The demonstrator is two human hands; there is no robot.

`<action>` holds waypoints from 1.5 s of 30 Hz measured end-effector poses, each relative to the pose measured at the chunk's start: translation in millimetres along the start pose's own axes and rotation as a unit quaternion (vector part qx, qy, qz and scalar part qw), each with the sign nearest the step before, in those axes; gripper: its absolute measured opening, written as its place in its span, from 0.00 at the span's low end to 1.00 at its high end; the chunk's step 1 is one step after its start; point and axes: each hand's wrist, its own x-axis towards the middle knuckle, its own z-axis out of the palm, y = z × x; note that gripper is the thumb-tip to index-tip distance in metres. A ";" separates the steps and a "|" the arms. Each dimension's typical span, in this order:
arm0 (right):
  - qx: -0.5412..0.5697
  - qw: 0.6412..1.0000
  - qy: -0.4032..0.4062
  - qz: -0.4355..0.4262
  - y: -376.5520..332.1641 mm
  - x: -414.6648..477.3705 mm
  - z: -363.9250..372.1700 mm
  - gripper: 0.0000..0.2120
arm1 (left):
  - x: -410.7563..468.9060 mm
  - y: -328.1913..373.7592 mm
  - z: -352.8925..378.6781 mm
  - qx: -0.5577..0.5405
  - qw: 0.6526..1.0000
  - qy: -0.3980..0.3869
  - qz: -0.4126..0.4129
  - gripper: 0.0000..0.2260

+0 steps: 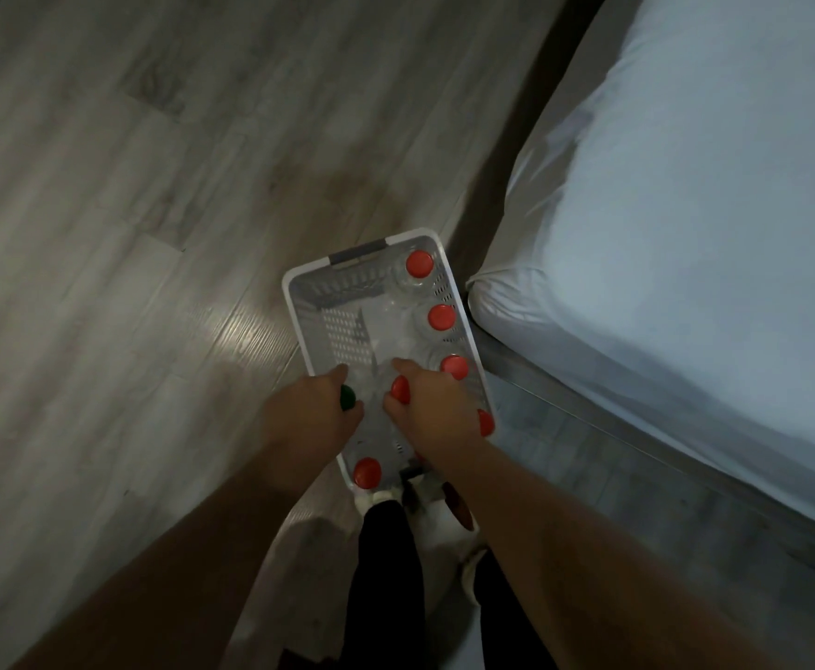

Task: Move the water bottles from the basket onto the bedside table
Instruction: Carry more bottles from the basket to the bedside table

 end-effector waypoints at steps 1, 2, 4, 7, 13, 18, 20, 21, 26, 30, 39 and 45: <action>0.003 1.000 0.008 -0.001 -2.7 -4.4 -4.7 0.18 | -3.8 0.4 -5.0 -0.005 1.000 0.005 -0.001 0.15; 0.003 1.000 0.013 -0.005 -5.6 -9.5 -10.2 0.17 | -8.6 2.2 -11.2 -0.013 1.000 0.009 -0.002 0.15; 0.013 1.000 0.005 -0.014 -12.3 -21.4 -22.9 0.16 | -20.7 7.9 -24.6 -0.032 0.999 0.014 -0.002 0.16; 0.054 0.999 0.002 -0.005 -21.1 -45.4 -43.3 0.18 | -45.5 21.7 -51.3 -0.053 0.998 0.022 0.008 0.18; 0.137 0.989 0.062 0.002 -28.3 -125.2 -91.9 0.18 | -119.3 56.7 -110.2 -0.093 0.994 0.055 0.022 0.17; 0.195 0.973 0.124 -0.002 -16.0 -218.0 -130.5 0.17 | -186.8 97.2 -144.2 -0.128 0.989 0.072 0.015 0.16; 0.227 0.963 0.144 0.019 -4.1 -255.1 -142.2 0.18 | -212.5 118.7 -151.6 -0.135 0.987 0.076 0.030 0.15; 0.240 0.957 0.158 0.027 4.0 -273.8 -147.4 0.20 | -225.3 130.8 -153.3 -0.136 0.987 0.071 0.043 0.14; 0.259 0.934 0.239 0.057 59.7 -370.3 -163.0 0.12 | -285.4 193.4 -145.8 -0.084 0.983 0.017 0.163 0.15; 0.245 0.917 0.301 0.092 113.5 -448.8 -167.5 0.10 | -332.0 247.3 -134.0 -0.087 0.969 -0.019 0.230 0.12; 0.284 0.834 0.440 0.174 240.8 -612.0 -155.1 0.09 | -409.9 373.3 -70.4 -0.113 0.935 -0.048 0.333 0.09; 0.337 0.753 0.511 0.241 296.3 -694.0 -124.1 0.08 | -450.4 446.0 -22.7 -0.133 0.906 -0.088 0.392 0.08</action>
